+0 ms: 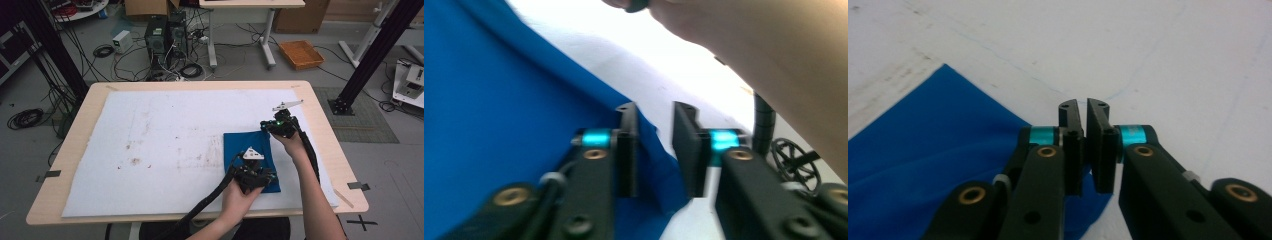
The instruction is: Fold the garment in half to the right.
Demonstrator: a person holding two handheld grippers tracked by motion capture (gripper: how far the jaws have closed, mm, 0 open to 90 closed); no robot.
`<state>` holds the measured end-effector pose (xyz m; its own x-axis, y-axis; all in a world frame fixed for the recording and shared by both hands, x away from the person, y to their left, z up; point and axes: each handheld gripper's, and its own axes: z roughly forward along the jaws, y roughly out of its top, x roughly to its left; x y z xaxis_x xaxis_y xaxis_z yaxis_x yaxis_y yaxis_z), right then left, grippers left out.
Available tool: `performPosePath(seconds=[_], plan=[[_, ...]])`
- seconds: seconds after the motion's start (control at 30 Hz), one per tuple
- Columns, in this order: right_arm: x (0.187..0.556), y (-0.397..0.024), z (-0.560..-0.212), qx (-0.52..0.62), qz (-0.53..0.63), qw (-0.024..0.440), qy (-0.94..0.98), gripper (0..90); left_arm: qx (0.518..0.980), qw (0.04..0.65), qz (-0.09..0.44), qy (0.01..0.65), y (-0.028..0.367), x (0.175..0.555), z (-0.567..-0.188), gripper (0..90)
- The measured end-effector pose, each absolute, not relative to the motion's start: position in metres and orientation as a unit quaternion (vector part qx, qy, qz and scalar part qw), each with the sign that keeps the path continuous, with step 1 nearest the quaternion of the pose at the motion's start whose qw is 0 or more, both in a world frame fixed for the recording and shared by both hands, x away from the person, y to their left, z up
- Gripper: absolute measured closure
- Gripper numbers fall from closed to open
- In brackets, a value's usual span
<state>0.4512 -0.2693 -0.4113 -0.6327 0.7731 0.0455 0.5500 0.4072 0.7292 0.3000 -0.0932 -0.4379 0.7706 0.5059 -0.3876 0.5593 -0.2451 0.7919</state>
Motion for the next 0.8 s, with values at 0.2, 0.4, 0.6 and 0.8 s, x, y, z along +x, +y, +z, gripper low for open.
performPosePath(seconds=[0.2, 0.4, 0.6, 0.8], plan=[[0.444, -0.275, -0.404, 0.44, 0.357, 0.188, 0.803, 71.3, 0.789, 0.525, 0.001, 0.319, -0.084, 0.292, -0.429, 56.9], [0.427, -0.272, -0.403, 0.45, 0.379, 0.192, 0.785, 64.9, 0.789, 0.531, 0.04, 0.306, -0.056, 0.285, -0.412, 53.5], [0.425, -0.256, -0.422, 0.455, 0.339, 0.226, 0.792, 74.3, 0.789, 0.52, 0.066, 0.321, -0.019, 0.283, -0.407, 52.8], [0.424, -0.269, -0.424, 0.489, 0.359, 0.222, 0.764, 85.1, 0.789, 0.507, 0.075, 0.339, 0.011, 0.282, -0.408, 52.8]])
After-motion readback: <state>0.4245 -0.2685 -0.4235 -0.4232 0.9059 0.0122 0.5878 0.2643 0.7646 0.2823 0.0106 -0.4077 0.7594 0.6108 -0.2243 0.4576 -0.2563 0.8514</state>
